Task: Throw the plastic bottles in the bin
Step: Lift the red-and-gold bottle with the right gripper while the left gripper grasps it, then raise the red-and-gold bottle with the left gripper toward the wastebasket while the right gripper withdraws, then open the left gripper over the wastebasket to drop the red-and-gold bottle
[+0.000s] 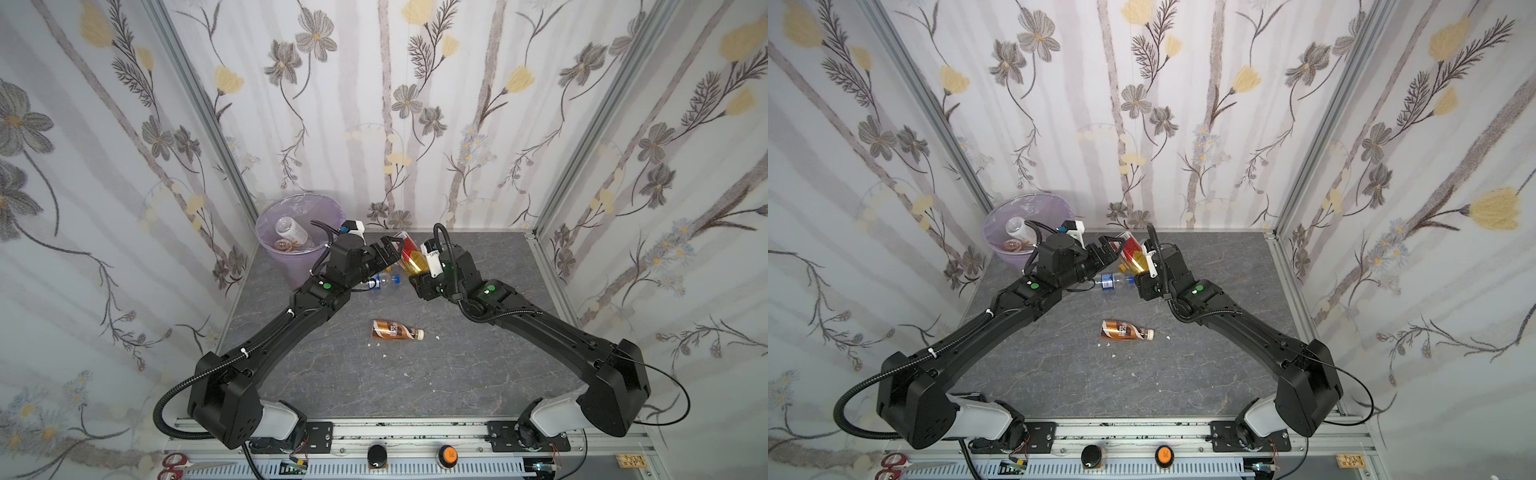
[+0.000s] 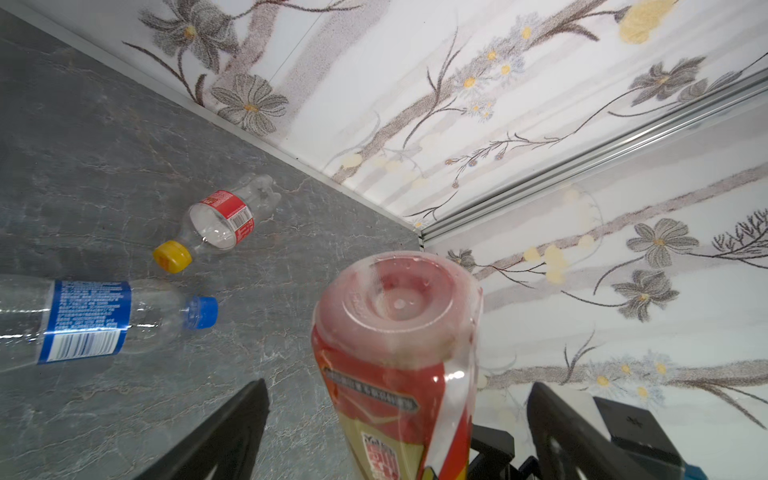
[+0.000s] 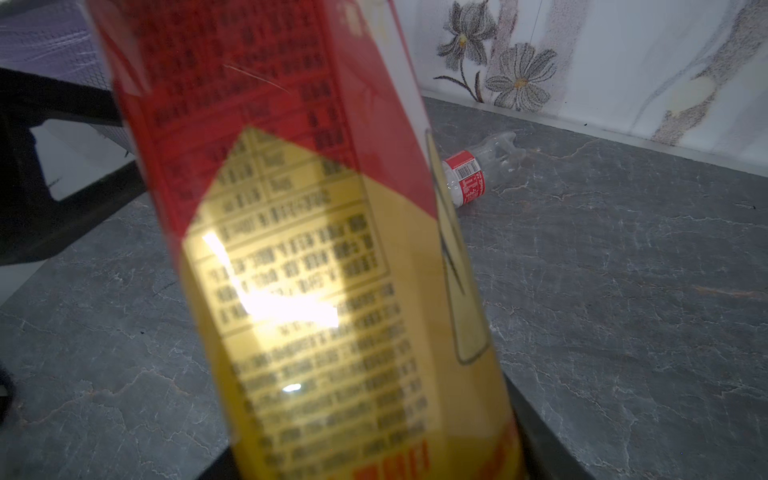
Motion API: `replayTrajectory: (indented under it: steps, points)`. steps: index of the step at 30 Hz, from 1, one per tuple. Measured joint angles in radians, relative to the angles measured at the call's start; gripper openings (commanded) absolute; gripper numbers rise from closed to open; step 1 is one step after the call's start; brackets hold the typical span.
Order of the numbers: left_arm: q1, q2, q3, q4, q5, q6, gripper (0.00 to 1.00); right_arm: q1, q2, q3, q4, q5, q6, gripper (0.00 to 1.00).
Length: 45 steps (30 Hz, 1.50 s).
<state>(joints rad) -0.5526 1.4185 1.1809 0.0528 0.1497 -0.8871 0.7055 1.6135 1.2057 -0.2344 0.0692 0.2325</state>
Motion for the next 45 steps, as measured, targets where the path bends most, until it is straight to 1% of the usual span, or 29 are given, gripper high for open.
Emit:
replayTrajectory:
  steps: [5, 10, 14, 20, 23, 25, 27, 29, 30, 31, 35, 38, 40, 42, 45]
  points:
    - [-0.003, 0.032, 0.021, 0.039, 0.001, -0.016, 1.00, 0.000, -0.007, 0.000, 0.010, -0.011, 0.015, 0.62]
    - [-0.007, 0.041, 0.021, 0.117, 0.011, -0.034, 1.00, 0.000, -0.007, 0.000, 0.022, -0.036, 0.033, 0.62]
    - [-0.013, 0.047, 0.021, 0.140, 0.019, -0.034, 0.96, -0.001, -0.007, 0.012, 0.027, -0.050, 0.039, 0.63]
    - [-0.020, 0.048, 0.021, 0.153, 0.018, -0.029, 0.79, -0.001, -0.007, 0.034, 0.034, -0.070, 0.047, 0.63]
    - [-0.021, 0.050, 0.021, 0.159, 0.014, -0.023, 0.67, -0.001, -0.007, 0.037, 0.038, -0.073, 0.049, 0.64]
    - [-0.021, 0.051, 0.021, 0.161, 0.010, -0.007, 0.60, -0.001, -0.007, 0.040, 0.039, -0.080, 0.058, 0.73]
    - [-0.021, 0.050, 0.025, 0.164, 0.010, 0.003, 0.57, 0.000, -0.007, 0.041, 0.040, -0.089, 0.054, 0.81]
    - [-0.022, 0.039, 0.034, 0.156, 0.007, 0.037, 0.56, 0.000, -0.016, 0.039, 0.044, -0.089, 0.054, 0.90]
    - [-0.021, 0.029, 0.045, 0.148, -0.001, 0.058, 0.56, 0.000, -0.029, 0.035, 0.043, -0.092, 0.053, 0.97]
    - [-0.018, 0.020, 0.063, 0.138, -0.011, 0.085, 0.56, -0.003, -0.049, 0.030, 0.045, -0.092, 0.053, 1.00]
    - [0.033, -0.046, 0.130, 0.106, -0.080, 0.207, 0.56, -0.027, -0.134, -0.008, 0.073, -0.089, 0.047, 1.00]
    - [0.081, -0.111, 0.187, 0.091, -0.161, 0.327, 0.57, -0.063, -0.197, -0.060, 0.084, -0.089, 0.048, 1.00]
    - [0.095, -0.153, 0.237, 0.090, -0.244, 0.430, 0.58, -0.089, -0.226, -0.088, 0.104, -0.089, 0.055, 1.00]
    - [0.097, -0.192, 0.287, 0.090, -0.299, 0.541, 0.59, -0.109, -0.238, -0.104, 0.111, -0.089, 0.055, 1.00]
    - [0.099, -0.245, 0.321, 0.146, -0.404, 0.708, 0.60, -0.115, -0.238, -0.117, 0.110, -0.097, 0.063, 1.00]
